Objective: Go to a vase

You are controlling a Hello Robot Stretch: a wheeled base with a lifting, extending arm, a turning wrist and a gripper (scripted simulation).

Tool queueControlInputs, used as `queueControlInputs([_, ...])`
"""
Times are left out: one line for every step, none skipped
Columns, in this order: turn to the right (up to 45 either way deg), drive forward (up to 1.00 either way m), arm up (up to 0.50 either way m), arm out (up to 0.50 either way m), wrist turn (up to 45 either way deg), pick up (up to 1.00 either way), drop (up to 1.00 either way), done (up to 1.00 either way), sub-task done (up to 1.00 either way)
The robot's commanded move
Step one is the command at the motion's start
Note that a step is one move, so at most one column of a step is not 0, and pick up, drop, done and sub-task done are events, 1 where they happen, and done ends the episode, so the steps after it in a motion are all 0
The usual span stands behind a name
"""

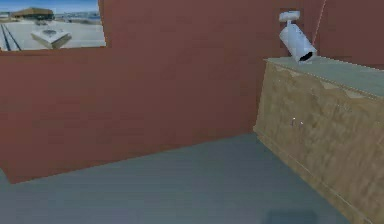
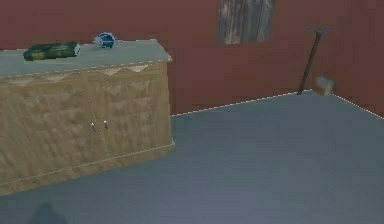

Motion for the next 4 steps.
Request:
queueControlInputs([3.0, 0.0, 0.0, 0.0, 0.0, 0.0, 0.0, 0.0, 0.0])
queueControlInputs([0.0, 0.05, 0.0, 0.0, 0.0, 0.0, 0.0, 0.0, 0.0])
queueControlInputs([-45.0, 0.0, 0.0, 0.0, 0.0, 0.0, 0.0, 0.0, 0.0])
queueControlInputs([-45.0, 0.0, 0.0, 0.0, 0.0, 0.0, 0.0, 0.0, 0.0])
